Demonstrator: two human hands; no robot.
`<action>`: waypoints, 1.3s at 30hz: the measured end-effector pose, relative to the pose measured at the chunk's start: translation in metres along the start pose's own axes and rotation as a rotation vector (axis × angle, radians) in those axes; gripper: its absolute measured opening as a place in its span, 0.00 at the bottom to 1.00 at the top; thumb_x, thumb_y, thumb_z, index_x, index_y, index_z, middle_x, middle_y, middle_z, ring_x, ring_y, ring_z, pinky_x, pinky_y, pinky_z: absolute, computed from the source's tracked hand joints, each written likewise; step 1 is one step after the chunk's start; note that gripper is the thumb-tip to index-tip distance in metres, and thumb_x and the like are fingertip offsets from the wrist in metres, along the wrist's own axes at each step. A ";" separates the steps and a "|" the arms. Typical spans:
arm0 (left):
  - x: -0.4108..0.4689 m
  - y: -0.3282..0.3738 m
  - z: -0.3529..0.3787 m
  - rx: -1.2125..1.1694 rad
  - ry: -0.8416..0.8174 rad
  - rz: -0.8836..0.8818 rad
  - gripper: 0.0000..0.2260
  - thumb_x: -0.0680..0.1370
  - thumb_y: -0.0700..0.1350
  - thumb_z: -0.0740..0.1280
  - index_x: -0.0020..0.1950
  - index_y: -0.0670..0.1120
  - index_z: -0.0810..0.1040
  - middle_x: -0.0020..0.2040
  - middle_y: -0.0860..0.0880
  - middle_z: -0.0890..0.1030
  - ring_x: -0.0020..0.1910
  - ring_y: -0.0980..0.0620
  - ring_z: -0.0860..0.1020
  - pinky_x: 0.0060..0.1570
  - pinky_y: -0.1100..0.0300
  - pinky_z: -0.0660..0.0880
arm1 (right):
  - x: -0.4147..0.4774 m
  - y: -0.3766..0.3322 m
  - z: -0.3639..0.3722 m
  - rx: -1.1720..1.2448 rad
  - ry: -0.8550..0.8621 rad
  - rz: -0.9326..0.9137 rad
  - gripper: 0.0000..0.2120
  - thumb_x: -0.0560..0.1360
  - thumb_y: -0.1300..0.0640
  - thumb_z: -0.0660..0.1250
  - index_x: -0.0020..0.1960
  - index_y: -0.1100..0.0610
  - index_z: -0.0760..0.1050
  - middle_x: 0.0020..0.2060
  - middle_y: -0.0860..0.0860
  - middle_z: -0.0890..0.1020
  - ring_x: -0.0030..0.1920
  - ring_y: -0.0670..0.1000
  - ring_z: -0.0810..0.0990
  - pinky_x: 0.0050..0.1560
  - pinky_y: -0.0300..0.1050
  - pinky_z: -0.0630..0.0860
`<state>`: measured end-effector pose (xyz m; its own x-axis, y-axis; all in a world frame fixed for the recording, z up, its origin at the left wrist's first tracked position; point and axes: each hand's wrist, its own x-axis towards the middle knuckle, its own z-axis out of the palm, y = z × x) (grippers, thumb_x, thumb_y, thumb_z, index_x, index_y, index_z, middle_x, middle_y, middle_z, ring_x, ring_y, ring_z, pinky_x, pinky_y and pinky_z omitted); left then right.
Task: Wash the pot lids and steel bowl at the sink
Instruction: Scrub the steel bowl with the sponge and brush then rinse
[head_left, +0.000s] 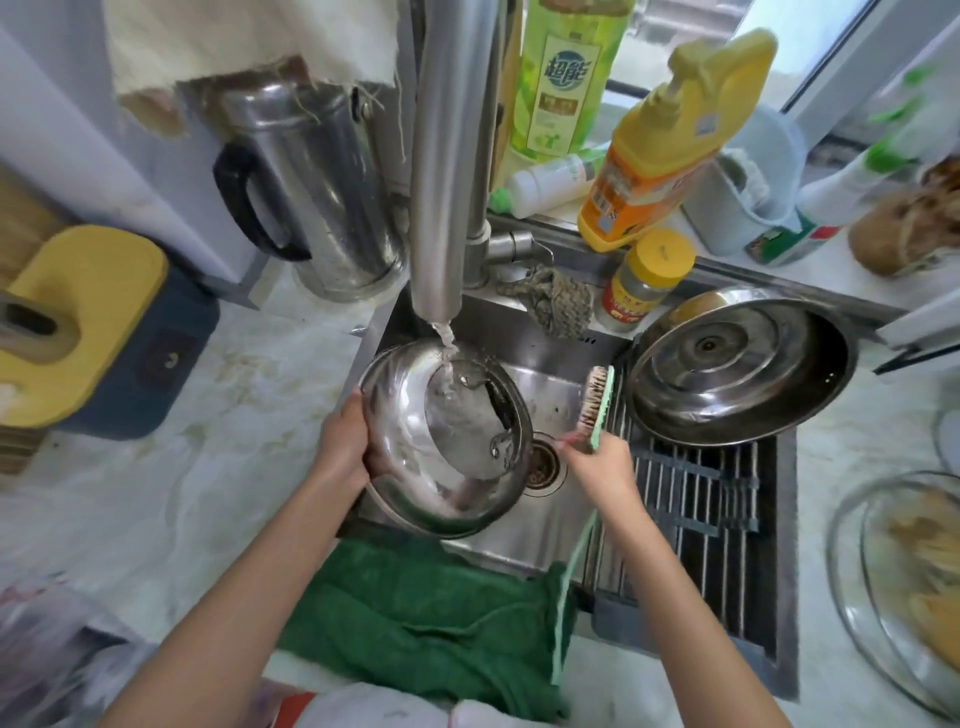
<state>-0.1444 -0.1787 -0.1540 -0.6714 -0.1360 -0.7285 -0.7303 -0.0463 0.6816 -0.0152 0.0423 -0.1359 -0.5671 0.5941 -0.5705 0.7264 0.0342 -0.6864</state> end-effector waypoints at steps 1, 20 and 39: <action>-0.002 0.002 -0.002 -0.032 -0.014 -0.002 0.14 0.83 0.52 0.58 0.53 0.44 0.78 0.45 0.47 0.81 0.42 0.51 0.80 0.39 0.58 0.76 | 0.000 0.001 -0.001 0.038 -0.022 0.059 0.02 0.76 0.61 0.68 0.47 0.59 0.79 0.36 0.52 0.78 0.38 0.51 0.77 0.36 0.39 0.70; -0.032 0.032 0.021 -0.210 -0.527 -0.056 0.17 0.81 0.50 0.58 0.58 0.43 0.81 0.56 0.44 0.82 0.59 0.45 0.78 0.65 0.49 0.71 | -0.056 -0.054 -0.039 0.939 0.117 0.097 0.22 0.77 0.39 0.59 0.56 0.56 0.76 0.52 0.55 0.84 0.51 0.53 0.83 0.50 0.49 0.79; -0.039 -0.015 0.059 0.095 -0.306 0.183 0.20 0.83 0.54 0.53 0.72 0.48 0.70 0.68 0.54 0.72 0.68 0.54 0.69 0.71 0.54 0.62 | -0.057 -0.068 -0.036 0.802 0.220 0.055 0.17 0.76 0.43 0.65 0.53 0.56 0.78 0.50 0.53 0.84 0.50 0.51 0.83 0.55 0.50 0.78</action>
<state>-0.1145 -0.1141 -0.1397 -0.7879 0.1695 -0.5920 -0.5938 0.0455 0.8033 -0.0182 0.0356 -0.0407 -0.3896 0.7247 -0.5683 0.2068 -0.5325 -0.8208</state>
